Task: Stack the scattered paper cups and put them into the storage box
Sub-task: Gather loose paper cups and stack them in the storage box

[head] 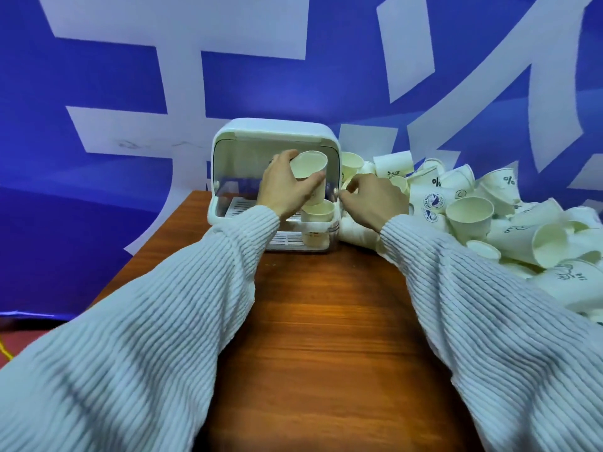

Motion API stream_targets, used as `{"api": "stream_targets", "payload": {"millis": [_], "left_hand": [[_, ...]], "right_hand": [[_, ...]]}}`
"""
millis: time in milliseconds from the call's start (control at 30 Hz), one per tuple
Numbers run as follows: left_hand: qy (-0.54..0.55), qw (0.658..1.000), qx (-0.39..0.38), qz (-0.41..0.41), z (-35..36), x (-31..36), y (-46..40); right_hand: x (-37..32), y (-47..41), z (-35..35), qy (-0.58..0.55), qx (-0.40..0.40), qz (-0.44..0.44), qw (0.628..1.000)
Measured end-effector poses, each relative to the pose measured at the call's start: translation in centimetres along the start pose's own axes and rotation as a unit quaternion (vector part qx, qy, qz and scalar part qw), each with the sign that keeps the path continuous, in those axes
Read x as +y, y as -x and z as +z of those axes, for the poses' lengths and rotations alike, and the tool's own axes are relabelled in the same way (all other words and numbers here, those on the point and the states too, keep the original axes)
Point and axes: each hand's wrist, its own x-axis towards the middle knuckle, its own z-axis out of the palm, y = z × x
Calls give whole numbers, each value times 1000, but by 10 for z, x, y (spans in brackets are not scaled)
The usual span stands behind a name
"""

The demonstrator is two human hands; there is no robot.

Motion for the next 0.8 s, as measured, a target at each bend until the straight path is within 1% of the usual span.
{"api": "stream_targets", "payload": {"millis": [100,200,233,300,367,400,433,467,533,567,600,667,733,800], "left_hand": [[-53,997,-52,7,17,0,-4],[-162,979,-121,-3,33,-7,-3],[-206,969,-138,-6,37,-9,0],[-301,936,-180,-13,42,-11,6],[-362,907,-213,-19,43,-9,10],[-372,904,-211,-15,43,-6,11],[-371,908,-196,3,43,-3,12],[-362,916,-169,38,45,0,14],[-321,931,-103,142,50,10,23],[-290,934,-94,186,55,18,31],[-257,935,-111,217,61,26,39],[-215,925,-183,255,75,42,58],[-215,897,-246,297,92,52,75],[-246,862,-280,343,108,58,90]], "right_hand": [[17,10,-13,-3,9,2,1000],[36,15,-23,2,11,14,1000],[42,16,-27,6,9,21,1000],[55,19,-35,13,16,33,999],[66,23,-43,18,25,42,999],[72,25,-46,18,26,45,998],[78,27,-51,19,25,45,999],[84,30,-55,19,20,42,999],[95,36,-64,10,4,29,1000],[101,39,-69,1,-10,20,1000],[107,43,-74,-1,-30,10,1000],[116,54,-83,36,-72,-14,997],[126,67,-92,83,-88,-39,992],[137,82,-104,86,-112,-57,988]]}}
